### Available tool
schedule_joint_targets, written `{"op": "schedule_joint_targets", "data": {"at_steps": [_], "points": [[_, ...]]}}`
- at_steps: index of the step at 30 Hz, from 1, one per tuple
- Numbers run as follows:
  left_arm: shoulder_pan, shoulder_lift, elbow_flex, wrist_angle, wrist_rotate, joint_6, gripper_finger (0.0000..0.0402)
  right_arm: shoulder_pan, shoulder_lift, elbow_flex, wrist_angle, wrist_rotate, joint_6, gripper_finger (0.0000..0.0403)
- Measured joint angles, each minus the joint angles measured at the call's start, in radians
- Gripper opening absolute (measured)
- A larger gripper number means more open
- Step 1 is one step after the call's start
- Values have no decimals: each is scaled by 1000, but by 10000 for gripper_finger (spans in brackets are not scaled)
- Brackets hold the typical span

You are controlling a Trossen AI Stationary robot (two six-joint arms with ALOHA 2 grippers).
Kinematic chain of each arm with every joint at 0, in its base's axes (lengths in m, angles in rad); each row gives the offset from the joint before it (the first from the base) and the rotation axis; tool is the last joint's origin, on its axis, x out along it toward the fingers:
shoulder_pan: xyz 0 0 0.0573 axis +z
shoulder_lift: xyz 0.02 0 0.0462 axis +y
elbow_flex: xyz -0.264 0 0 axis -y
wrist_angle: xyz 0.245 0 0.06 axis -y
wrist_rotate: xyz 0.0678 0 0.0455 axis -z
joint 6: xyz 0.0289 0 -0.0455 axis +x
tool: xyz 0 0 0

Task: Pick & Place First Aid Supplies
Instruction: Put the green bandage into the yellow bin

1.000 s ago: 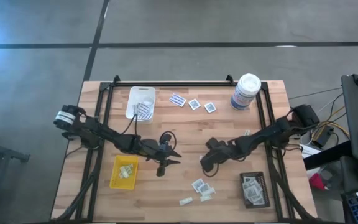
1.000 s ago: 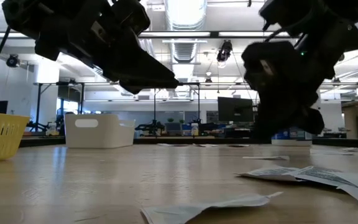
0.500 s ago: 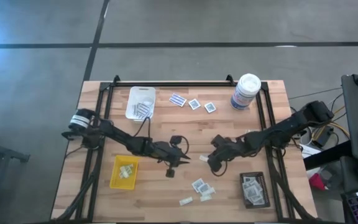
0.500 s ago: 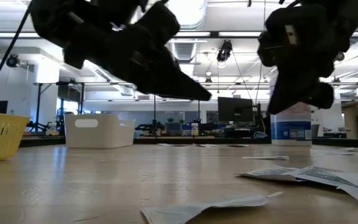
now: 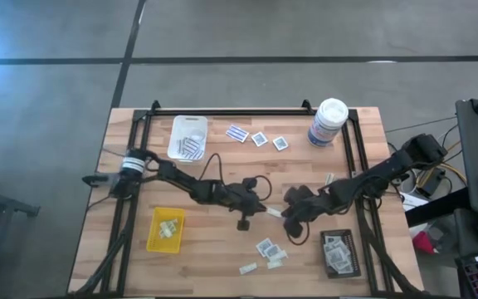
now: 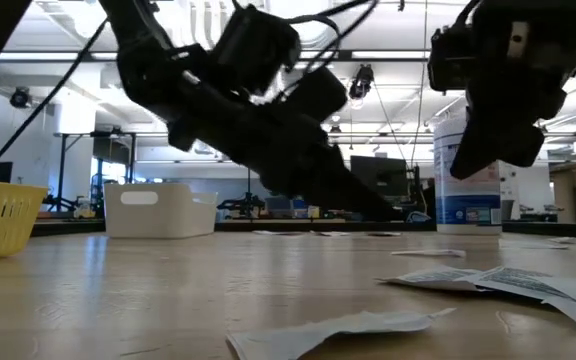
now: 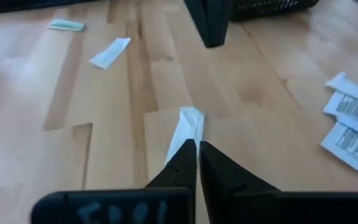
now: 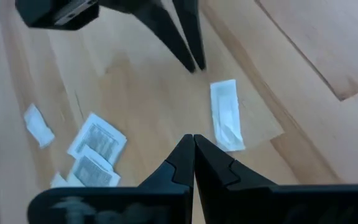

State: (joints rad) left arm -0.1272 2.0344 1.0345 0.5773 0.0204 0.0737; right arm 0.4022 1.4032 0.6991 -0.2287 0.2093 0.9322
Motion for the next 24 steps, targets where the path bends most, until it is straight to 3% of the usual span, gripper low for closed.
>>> {"op": "schedule_joint_targets", "data": {"at_steps": [7, 24], "points": [[1, 85, 69, 0, 0, -3, 6, 13, 1, 0, -2, -1, -77, 8], [22, 88, 58, -49, -3, -64, 1, 5, 7, 0, -1, -7, -140, 8]]}}
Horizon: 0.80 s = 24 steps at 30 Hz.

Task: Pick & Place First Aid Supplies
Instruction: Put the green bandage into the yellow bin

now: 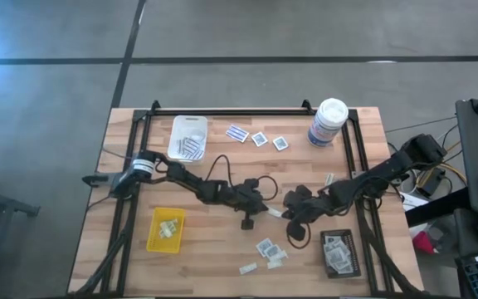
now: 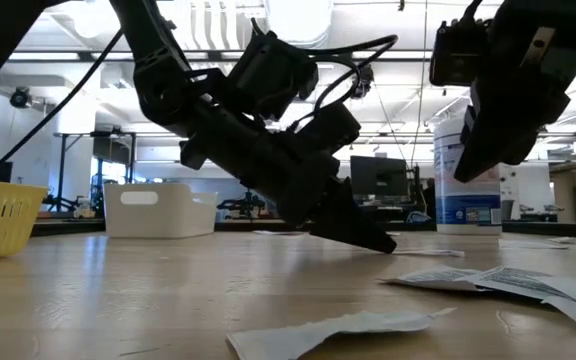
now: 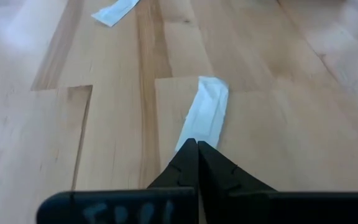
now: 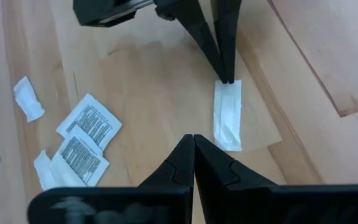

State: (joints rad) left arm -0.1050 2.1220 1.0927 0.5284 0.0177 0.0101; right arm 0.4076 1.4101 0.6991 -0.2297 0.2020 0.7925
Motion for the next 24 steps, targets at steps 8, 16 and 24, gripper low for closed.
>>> {"op": "schedule_joint_targets", "data": {"at_steps": [8, 16, 24], "points": [[14, -3, 4, -70, 6, -92, 1, -5, 0, 0, -2, -1, -119, 34], [14, -7, 6, -139, 8, -253, 1, 26, 9, 0, 14, -1, -343, 102], [16, -4, 4, -140, 58, -357, 1, 99, 115, 33, 35, 37, -492, 116]]}}
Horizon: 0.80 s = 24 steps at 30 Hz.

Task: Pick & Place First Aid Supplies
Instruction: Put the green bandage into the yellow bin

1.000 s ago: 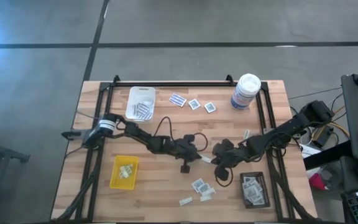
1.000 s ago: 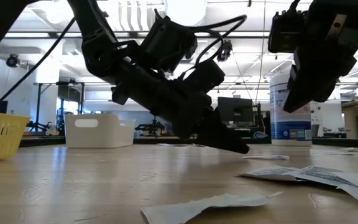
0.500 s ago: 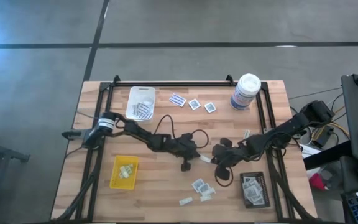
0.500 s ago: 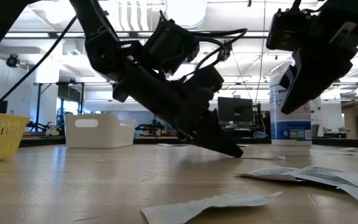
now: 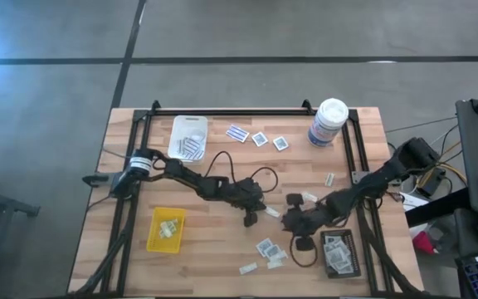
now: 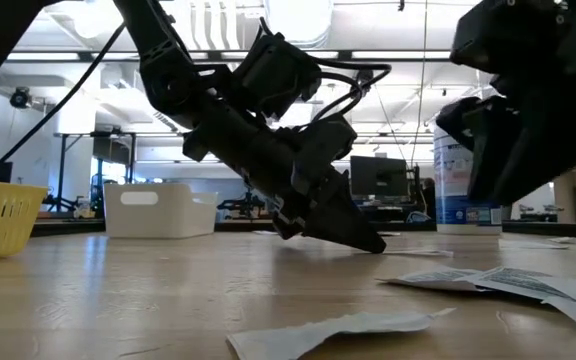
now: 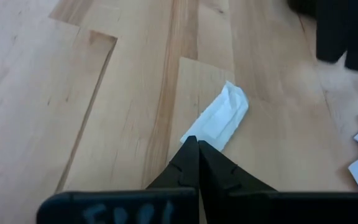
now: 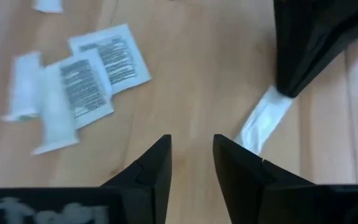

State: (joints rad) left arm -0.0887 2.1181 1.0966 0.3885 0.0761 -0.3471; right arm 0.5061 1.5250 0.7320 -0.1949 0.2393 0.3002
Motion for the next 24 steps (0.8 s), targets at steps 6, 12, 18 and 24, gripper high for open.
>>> {"op": "schedule_joint_targets", "data": {"at_steps": [6, 12, 18, 24], "points": [[0, 1, 0, -1, 6, -5, 1, 14, 116, 76, -19, 160, -111, 104], [0, 1, -2, -9, 13, -14, 1, 13, 227, 152, -108, 188, -121, 98], [-1, 1, -2, -20, 17, -14, 1, 15, 332, 252, -220, 251, -83, 105], [-2, 1, -2, -32, 20, -22, 0, 10, 402, 343, -347, 290, -29, 111]]}}
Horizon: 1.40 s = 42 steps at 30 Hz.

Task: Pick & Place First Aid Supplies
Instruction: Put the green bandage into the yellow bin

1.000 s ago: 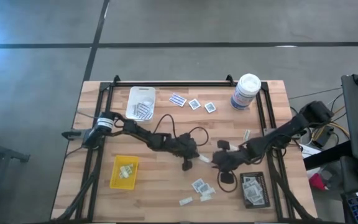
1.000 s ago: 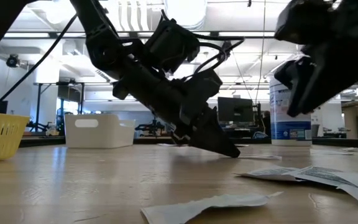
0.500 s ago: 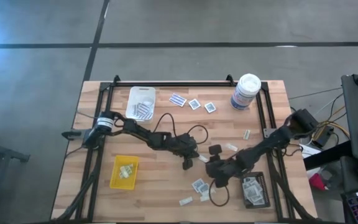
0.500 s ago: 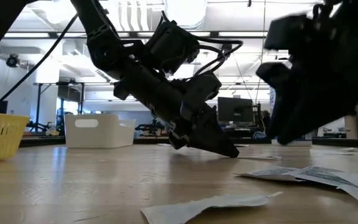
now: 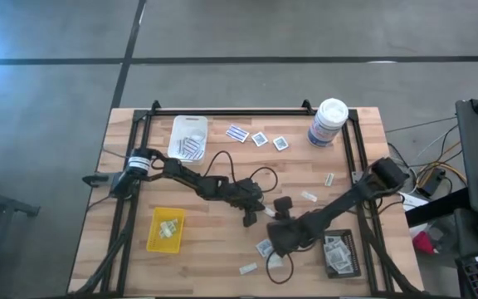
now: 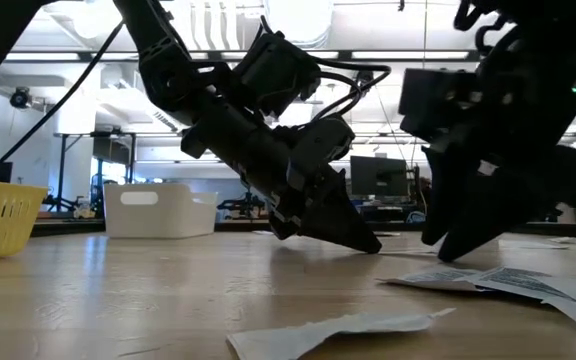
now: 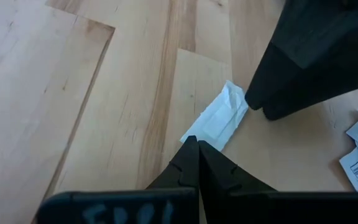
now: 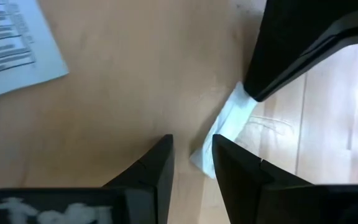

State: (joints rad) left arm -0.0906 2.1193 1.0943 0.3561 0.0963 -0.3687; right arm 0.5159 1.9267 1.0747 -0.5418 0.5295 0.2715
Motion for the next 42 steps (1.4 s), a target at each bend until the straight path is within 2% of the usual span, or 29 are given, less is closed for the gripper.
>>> {"op": "schedule_joint_targets", "data": {"at_steps": [7, 13, 23, 31, 38, 42], "points": [[0, 0, 0, -5, 28, -15, 0, -25, 74, 51, -59, 11, 35, 111], [-3, 0, -1, -23, 37, -38, 0, -29, 67, 54, -96, 34, 90, 107], [-3, 0, -1, -36, 89, -104, 0, -37, 63, 47, -106, 57, 122, 78], [-4, 0, -1, -39, 148, -114, 0, -59, 67, 44, -107, 80, 122, 50], [-4, 0, -2, -34, 171, -118, 0, -76, 68, 42, -103, 77, 132, 15], [-4, -13, -3, -24, 176, -103, 0, -76, 68, 42, -102, 75, 130, 9]]}}
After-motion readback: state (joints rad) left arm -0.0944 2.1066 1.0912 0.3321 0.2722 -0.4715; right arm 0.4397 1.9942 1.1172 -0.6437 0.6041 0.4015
